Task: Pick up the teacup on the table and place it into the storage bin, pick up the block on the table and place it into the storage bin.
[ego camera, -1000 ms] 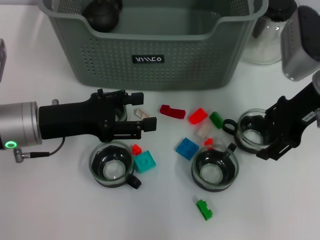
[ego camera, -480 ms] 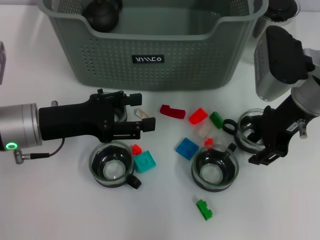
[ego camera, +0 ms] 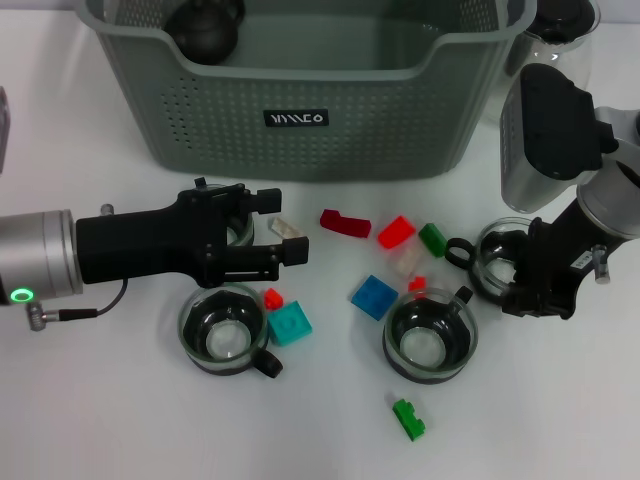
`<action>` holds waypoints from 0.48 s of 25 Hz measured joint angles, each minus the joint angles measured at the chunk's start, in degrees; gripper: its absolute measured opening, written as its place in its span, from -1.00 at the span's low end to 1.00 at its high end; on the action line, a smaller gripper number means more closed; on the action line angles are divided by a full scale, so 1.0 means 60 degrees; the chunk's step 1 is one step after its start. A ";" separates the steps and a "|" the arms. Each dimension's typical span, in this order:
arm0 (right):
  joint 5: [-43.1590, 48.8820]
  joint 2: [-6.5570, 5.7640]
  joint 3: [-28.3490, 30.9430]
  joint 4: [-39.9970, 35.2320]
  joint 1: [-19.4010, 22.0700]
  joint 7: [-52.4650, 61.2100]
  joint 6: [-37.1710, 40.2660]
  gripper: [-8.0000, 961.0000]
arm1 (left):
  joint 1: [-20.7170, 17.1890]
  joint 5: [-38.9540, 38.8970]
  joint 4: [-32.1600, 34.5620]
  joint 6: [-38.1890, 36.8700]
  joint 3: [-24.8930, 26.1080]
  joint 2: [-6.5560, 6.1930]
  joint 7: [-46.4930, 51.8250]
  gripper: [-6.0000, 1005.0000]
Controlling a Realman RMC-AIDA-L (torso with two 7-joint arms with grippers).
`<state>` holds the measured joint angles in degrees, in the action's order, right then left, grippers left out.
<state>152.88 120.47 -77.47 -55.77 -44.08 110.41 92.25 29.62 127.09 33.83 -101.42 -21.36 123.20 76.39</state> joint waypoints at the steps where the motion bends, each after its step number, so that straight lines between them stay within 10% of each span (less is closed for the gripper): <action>1: -0.0001 -0.0004 -0.0001 -0.0006 0.0000 0.0019 0.0021 -0.49 | -0.0013 0.0000 0.0000 0.0000 -0.0001 -0.0004 -0.0004 0.74; 4: 0.0018 -0.0007 -0.0024 -0.0048 0.0015 0.0109 0.0085 -0.79 | -0.0039 0.0000 0.0000 0.0000 0.0006 -0.0010 -0.0013 0.74; 12: 0.0046 -0.0046 0.0100 -0.0183 0.0072 0.0126 0.0372 -0.83 | -0.0126 0.0000 0.0000 -0.0018 0.0015 -0.0002 -0.0030 0.74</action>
<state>153.16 120.20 -76.87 -56.87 -43.65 111.17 94.48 28.87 127.09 33.83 -101.52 -21.26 123.19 76.21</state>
